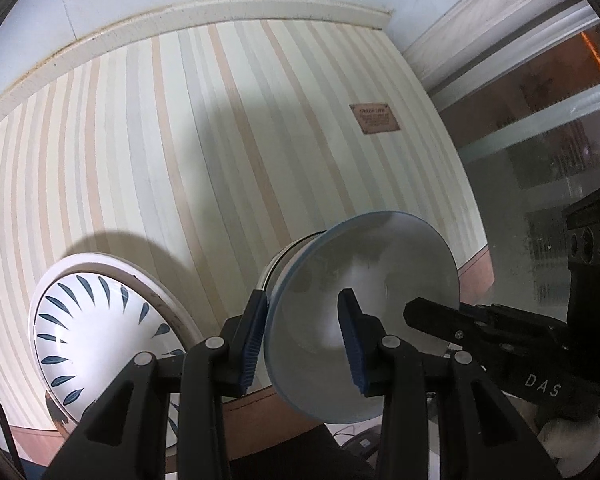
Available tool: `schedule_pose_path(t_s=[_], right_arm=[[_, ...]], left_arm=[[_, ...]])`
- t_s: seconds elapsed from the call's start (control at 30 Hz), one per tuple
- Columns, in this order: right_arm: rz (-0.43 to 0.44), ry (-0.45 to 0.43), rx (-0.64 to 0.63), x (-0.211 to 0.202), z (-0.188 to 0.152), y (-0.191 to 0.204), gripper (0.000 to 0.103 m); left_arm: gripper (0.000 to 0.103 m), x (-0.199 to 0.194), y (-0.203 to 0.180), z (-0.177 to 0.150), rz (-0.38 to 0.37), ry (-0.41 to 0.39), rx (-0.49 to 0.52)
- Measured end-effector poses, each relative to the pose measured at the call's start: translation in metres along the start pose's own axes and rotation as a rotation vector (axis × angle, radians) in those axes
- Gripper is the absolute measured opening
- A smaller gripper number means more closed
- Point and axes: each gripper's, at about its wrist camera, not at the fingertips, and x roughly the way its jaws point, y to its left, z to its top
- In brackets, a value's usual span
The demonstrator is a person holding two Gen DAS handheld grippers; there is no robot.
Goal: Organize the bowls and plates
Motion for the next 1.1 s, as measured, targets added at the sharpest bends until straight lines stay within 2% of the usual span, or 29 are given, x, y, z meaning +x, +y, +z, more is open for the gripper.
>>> schedule_pose_path(t_s=[0.37, 0.63, 0.77, 0.93, 1.1], right_arm=[[-0.011, 0.046, 0.022, 0.022, 0.002, -0.012, 0.021], [-0.052, 0.055, 0.005, 0.029, 0.009, -0.012, 0.021], [-0.046, 0.052, 0.016, 0.030, 0.011, -0.014, 0.021], [-0.048, 0.041, 0.023, 0.029, 0.011, -0.017, 0.024], [-0.061, 0.001, 0.000, 0.015, 0.005, -0.010, 0.024]], left_arm=[[0.033, 0.020, -0.001, 0.000, 0.020, 0.033, 0.010], [0.033, 0.028, -0.001, 0.000, 0.036, 0.038, 0.017], [0.033, 0.029, 0.001, 0.000, 0.030, 0.041, 0.008], [0.033, 0.019, 0.000, -0.003, 0.034, 0.018, 0.016], [0.033, -0.011, -0.008, -0.013, 0.057, -0.047, 0.052]])
